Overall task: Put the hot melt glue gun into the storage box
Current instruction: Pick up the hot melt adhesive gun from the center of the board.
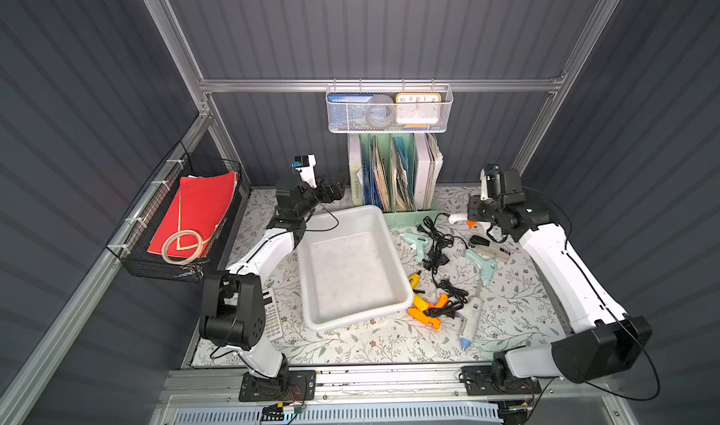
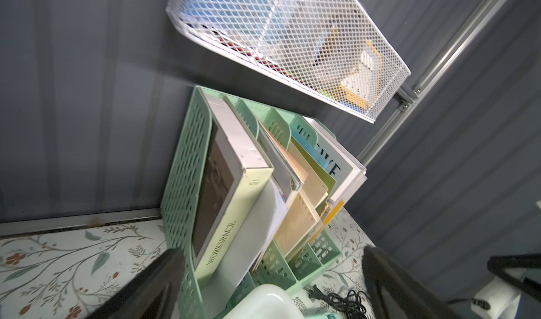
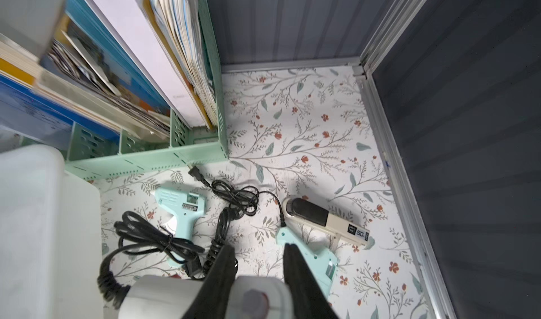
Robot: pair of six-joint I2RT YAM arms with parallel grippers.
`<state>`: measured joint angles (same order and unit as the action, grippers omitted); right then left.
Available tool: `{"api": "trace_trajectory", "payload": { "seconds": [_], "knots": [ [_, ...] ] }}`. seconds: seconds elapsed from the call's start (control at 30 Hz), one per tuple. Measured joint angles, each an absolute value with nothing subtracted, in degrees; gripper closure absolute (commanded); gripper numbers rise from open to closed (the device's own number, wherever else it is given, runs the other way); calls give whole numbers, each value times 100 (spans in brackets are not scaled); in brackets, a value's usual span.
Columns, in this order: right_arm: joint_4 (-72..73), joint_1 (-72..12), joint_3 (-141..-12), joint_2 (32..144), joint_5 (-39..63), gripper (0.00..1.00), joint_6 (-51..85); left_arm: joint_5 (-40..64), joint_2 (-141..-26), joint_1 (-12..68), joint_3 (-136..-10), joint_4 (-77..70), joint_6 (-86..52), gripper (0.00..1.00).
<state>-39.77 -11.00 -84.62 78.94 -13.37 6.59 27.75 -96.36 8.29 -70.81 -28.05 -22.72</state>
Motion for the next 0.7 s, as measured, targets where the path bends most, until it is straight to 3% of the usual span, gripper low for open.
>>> {"api": "trace_trajectory", "payload": {
  "seconds": [0.23, 0.47, 0.7],
  "knots": [
    [-3701, -1297, -8589, 7627, -1125, 100, 703, 3566, -10197, 1391, -7898, -2519, -1651, 0],
    [-3627, -1562, -8973, 7649, -727, 100, 786, 4274, -10759, 2359, -9463, -1334, -237, 0],
    [-3557, -1717, -9011, 7690, -639, 100, 788, 4484, -10960, 2832, -10064, -416, 725, 0]
  ]
}}
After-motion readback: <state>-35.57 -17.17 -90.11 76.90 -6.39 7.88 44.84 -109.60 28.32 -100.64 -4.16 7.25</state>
